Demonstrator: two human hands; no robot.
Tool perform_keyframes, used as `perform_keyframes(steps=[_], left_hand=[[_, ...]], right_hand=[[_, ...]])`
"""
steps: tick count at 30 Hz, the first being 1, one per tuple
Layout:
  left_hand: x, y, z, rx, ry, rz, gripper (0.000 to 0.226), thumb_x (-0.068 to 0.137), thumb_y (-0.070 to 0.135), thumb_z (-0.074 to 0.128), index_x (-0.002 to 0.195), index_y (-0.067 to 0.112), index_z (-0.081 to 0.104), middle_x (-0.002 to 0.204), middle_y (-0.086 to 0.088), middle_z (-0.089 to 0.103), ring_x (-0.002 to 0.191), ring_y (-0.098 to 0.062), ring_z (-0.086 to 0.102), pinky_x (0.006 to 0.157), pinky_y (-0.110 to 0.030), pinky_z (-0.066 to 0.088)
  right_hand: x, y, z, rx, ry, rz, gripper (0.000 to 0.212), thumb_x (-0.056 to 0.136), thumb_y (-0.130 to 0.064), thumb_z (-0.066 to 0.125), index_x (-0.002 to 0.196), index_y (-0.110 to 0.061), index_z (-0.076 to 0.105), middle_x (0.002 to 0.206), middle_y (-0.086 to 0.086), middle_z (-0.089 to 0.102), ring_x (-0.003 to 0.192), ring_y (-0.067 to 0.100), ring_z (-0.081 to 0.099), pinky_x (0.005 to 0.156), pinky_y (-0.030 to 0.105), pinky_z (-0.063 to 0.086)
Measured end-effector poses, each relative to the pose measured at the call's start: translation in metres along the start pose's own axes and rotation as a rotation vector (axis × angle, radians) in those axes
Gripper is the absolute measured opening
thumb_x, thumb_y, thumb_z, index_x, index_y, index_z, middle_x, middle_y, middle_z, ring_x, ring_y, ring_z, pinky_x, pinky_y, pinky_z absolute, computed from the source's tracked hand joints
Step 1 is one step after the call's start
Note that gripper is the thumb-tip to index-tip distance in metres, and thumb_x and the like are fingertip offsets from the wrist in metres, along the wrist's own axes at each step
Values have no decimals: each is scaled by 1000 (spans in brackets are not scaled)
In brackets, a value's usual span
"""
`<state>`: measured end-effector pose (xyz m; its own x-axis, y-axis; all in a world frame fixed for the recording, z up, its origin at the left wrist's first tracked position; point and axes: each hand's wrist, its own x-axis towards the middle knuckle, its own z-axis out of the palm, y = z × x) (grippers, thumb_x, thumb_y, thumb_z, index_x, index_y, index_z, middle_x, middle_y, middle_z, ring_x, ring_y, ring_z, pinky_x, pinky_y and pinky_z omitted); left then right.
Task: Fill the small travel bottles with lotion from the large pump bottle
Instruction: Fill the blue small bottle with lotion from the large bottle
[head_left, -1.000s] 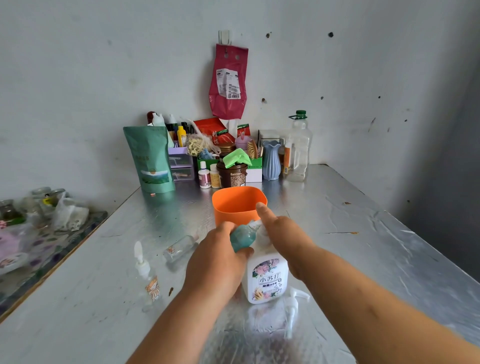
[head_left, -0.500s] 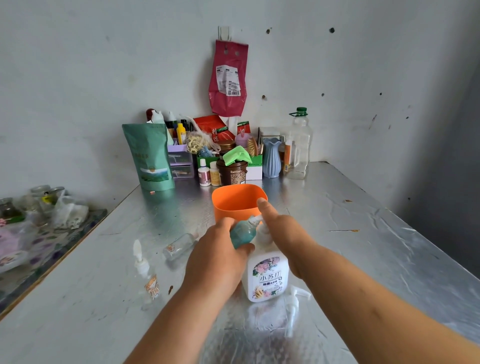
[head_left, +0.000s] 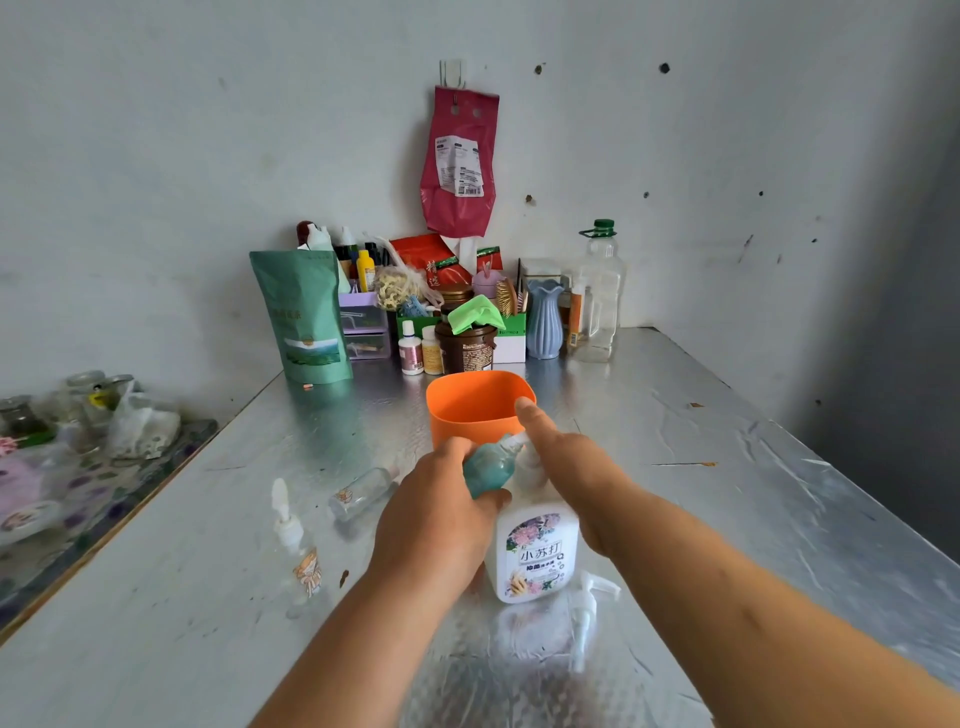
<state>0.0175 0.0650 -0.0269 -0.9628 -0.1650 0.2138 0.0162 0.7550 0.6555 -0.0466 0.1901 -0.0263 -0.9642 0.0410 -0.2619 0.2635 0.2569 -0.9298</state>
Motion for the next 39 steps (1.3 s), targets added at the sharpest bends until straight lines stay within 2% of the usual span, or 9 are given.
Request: perform_keyframes(steps=[5,13,16,19,21,26,31,34,39], left_hand=[[0,1,-1,7,-1,1,28,84,37,69,107,35,52,107,11,63,99,-18,61,83,-36,51],[1,0,1,-8,4,-4,29,84,37,70,108,34,54,107,10,64,99,-18,61,84,-38,51],[0,-2,1,-2,0,-3,29,83,37,70,107,34,54,107,10,64,99,-18,61,83,-37,51],[1,-2,3,2,-19,-10,31,84,37,70,110,34,54,108,10,64,100,-18,60,84,-37,50],[1,-2,3,7,-22,-15,31,84,36,70,110,35,53,108,11,63,99,-17,60,84,-37,50],[-2,0,2,-4,-9,-7,30,84,36,70,108,34,52,108,11,63,100,-16,60,83,-36,50],[-2,2,-1,-6,-9,-1,28,85,36,69,106,36,51,107,12,63,99,-17,60,83,-35,50],[-1,3,-1,-10,-7,3,28,84,35,70,104,37,51,106,12,63,98,-16,60,82,-34,50],[-1,1,0,-10,-9,-2,28,83,34,71,105,34,53,106,11,63,98,-17,60,83,-35,50]], right_hand=[[-1,1,0,73,-26,-25,77,84,-71,46,129,-10,55,116,6,57,101,24,50,85,35,35],[0,2,1,72,-10,-60,69,87,-68,46,119,-9,60,105,6,61,90,20,55,77,34,35],[3,2,2,9,35,-77,69,87,-68,46,116,-7,61,108,9,63,96,24,58,77,34,38],[7,6,2,-69,89,-170,68,90,-62,45,113,0,62,96,13,62,83,23,55,73,32,40],[6,9,3,-75,99,-216,69,91,-60,45,112,4,61,102,23,64,80,22,51,72,32,40],[1,3,-2,69,-27,-35,72,83,-69,50,124,-10,57,112,7,60,98,23,53,82,34,36],[3,2,-1,102,-78,-2,85,74,-77,52,130,-13,55,125,9,60,113,28,55,102,41,41],[6,3,0,99,-75,-4,91,63,-82,52,125,-15,59,117,9,65,108,30,60,102,46,44],[6,4,-2,90,-60,-20,79,77,-75,52,123,-11,59,110,6,64,102,26,59,98,40,45]])
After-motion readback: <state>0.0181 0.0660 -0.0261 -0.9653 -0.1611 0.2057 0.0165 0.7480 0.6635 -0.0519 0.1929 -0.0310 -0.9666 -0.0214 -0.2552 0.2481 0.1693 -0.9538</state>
